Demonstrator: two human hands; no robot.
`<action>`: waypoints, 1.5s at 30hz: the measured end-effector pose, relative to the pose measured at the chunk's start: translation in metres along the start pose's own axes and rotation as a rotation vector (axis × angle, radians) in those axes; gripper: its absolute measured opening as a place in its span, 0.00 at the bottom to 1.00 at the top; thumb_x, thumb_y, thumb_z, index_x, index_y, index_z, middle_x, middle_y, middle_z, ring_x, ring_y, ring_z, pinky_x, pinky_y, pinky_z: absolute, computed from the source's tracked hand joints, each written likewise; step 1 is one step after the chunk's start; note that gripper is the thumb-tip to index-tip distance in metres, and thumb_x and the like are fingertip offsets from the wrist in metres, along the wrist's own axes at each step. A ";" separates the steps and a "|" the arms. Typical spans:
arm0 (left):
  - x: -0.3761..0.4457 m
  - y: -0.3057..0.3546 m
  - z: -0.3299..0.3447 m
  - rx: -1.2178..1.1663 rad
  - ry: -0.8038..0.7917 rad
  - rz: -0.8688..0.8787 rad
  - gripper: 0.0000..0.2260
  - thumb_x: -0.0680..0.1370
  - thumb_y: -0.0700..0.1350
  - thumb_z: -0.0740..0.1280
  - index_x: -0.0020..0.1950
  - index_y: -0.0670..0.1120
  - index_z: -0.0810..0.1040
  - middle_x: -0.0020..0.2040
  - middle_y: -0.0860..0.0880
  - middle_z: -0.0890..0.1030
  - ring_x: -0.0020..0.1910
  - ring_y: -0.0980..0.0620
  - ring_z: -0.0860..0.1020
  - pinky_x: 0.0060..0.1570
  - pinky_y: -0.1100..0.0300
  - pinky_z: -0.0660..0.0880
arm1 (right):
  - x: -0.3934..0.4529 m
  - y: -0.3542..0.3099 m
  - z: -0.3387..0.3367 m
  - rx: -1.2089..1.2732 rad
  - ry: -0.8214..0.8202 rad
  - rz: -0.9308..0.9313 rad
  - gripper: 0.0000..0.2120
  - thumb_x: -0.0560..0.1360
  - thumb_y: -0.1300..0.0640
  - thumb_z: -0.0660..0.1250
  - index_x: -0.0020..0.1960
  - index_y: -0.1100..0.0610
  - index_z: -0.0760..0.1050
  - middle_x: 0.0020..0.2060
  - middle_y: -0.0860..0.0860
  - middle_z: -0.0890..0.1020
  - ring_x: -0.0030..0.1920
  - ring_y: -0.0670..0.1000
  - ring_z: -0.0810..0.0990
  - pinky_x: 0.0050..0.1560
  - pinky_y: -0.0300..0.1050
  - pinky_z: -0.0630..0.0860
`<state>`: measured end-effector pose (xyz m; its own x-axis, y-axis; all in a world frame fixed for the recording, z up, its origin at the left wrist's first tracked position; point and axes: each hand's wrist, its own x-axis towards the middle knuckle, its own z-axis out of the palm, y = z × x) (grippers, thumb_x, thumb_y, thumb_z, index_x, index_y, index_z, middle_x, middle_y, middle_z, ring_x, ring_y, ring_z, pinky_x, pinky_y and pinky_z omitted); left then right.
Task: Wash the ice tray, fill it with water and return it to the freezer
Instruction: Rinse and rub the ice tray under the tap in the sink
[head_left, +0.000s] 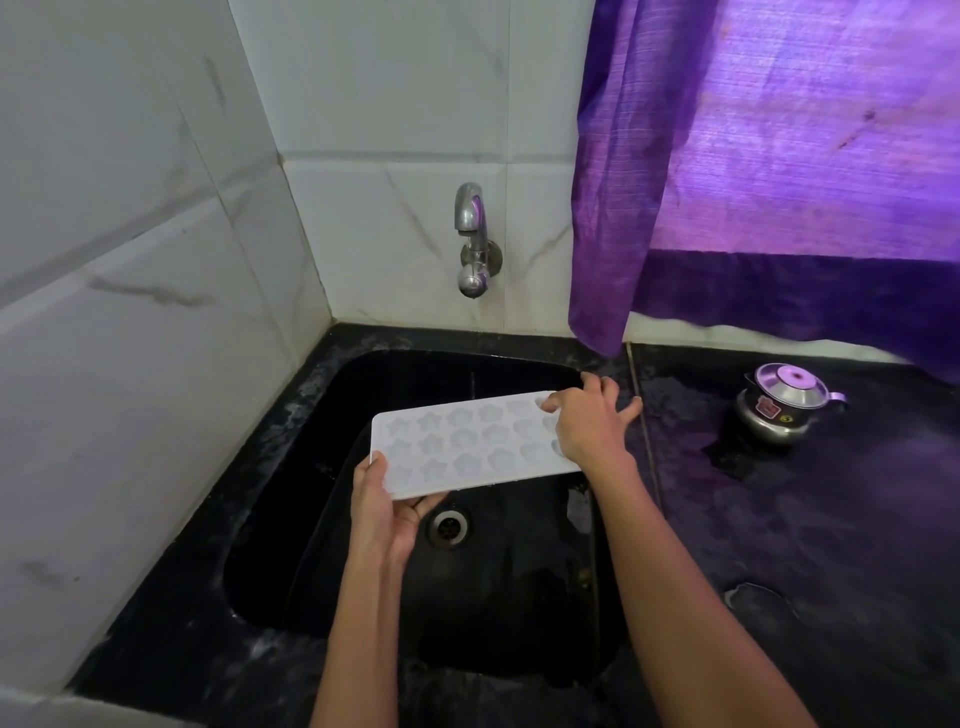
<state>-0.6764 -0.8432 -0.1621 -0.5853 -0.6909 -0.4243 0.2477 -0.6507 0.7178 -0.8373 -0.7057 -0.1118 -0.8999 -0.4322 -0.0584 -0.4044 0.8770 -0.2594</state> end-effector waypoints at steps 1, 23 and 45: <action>0.002 0.000 0.001 0.003 0.009 0.001 0.09 0.83 0.48 0.55 0.62 0.49 0.67 0.55 0.43 0.79 0.53 0.41 0.79 0.41 0.43 0.78 | 0.001 -0.001 0.001 -0.005 0.001 -0.003 0.22 0.73 0.61 0.71 0.63 0.43 0.76 0.74 0.55 0.59 0.75 0.59 0.50 0.70 0.70 0.44; 0.015 -0.008 0.011 0.007 0.043 -0.004 0.16 0.83 0.53 0.52 0.66 0.46 0.66 0.56 0.42 0.79 0.52 0.41 0.80 0.36 0.44 0.79 | 0.019 -0.002 0.008 0.024 -0.014 0.070 0.13 0.78 0.60 0.64 0.61 0.50 0.78 0.73 0.56 0.62 0.75 0.59 0.53 0.72 0.68 0.48; 0.016 -0.004 0.013 0.028 0.034 0.000 0.17 0.83 0.54 0.54 0.66 0.46 0.67 0.56 0.41 0.80 0.51 0.42 0.80 0.34 0.46 0.80 | 0.006 -0.021 0.005 0.012 -0.038 -0.053 0.19 0.74 0.66 0.66 0.60 0.49 0.78 0.75 0.58 0.55 0.76 0.62 0.42 0.71 0.70 0.39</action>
<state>-0.6974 -0.8474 -0.1649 -0.5582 -0.7019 -0.4425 0.2258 -0.6417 0.7330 -0.8332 -0.7278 -0.1111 -0.8705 -0.4856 -0.0803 -0.4490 0.8502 -0.2748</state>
